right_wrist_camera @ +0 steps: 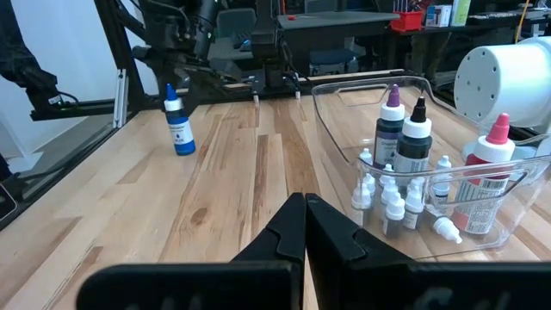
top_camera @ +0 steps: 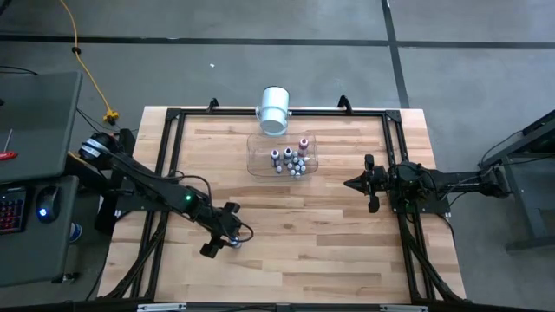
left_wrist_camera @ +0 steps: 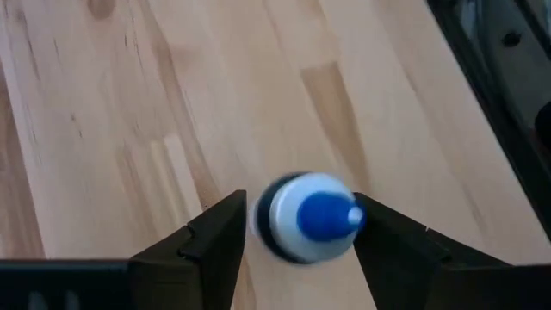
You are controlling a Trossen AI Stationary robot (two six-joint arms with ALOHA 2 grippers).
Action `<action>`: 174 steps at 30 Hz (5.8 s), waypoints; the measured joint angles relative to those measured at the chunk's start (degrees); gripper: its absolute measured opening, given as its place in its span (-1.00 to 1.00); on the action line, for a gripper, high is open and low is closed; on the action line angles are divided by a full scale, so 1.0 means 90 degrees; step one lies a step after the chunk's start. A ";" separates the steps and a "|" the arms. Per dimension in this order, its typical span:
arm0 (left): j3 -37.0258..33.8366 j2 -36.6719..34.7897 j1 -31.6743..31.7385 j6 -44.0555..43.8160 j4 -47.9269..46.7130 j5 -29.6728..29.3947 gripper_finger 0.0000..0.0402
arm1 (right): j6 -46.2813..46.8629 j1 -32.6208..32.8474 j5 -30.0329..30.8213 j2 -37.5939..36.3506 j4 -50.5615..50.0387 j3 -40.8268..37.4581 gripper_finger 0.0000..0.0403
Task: Pick & Place food coloring
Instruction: Put the large blue food coloring bottle into the transparent bin
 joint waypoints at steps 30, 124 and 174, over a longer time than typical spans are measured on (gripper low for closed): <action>0.0007 0.0070 0.0000 0.0025 0.0006 -0.0018 -0.02 | 0.0001 0.0000 0.0003 -0.0004 0.0040 -0.0001 -1.00; 0.0876 -0.1710 0.1719 0.0819 -0.2434 -0.1149 -0.40 | -0.0001 0.0000 -0.0001 0.0003 0.0044 -0.0002 -1.00; 0.3194 0.2191 0.4422 0.1601 -0.1652 -0.0894 -0.40 | 0.0000 0.0000 0.0001 -0.0001 0.0047 -0.0001 -1.00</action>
